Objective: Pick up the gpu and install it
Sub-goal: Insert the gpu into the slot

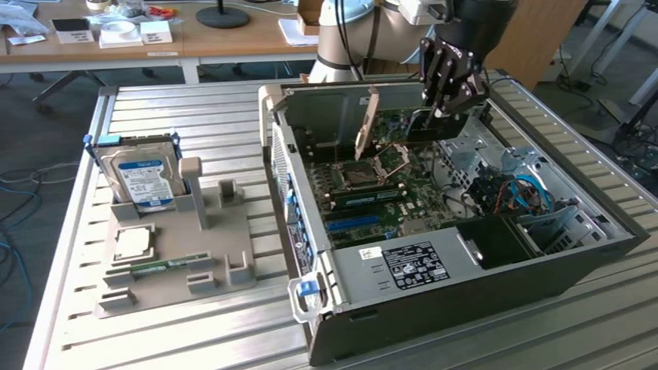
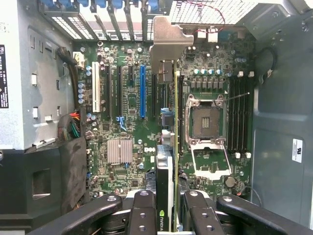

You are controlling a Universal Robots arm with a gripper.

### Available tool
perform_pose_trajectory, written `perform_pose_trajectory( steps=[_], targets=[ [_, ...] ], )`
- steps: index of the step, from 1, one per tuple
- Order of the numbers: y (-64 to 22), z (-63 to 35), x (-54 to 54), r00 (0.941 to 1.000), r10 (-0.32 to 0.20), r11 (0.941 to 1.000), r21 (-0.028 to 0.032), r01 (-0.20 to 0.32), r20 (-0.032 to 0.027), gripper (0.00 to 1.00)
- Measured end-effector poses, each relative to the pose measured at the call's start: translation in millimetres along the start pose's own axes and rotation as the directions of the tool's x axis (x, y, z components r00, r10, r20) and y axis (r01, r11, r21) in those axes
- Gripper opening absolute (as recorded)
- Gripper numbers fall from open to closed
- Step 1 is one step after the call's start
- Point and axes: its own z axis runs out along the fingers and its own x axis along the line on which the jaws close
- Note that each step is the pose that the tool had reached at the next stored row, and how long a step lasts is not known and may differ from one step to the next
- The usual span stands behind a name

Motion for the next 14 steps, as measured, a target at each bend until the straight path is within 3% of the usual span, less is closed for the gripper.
perform_pose_trajectory(
  steps=[14],
  targets=[
    [0.1,2.9,0.1,1.0,0.0,1.0,0.0001,0.0,0.0009,0.26]
  ],
)
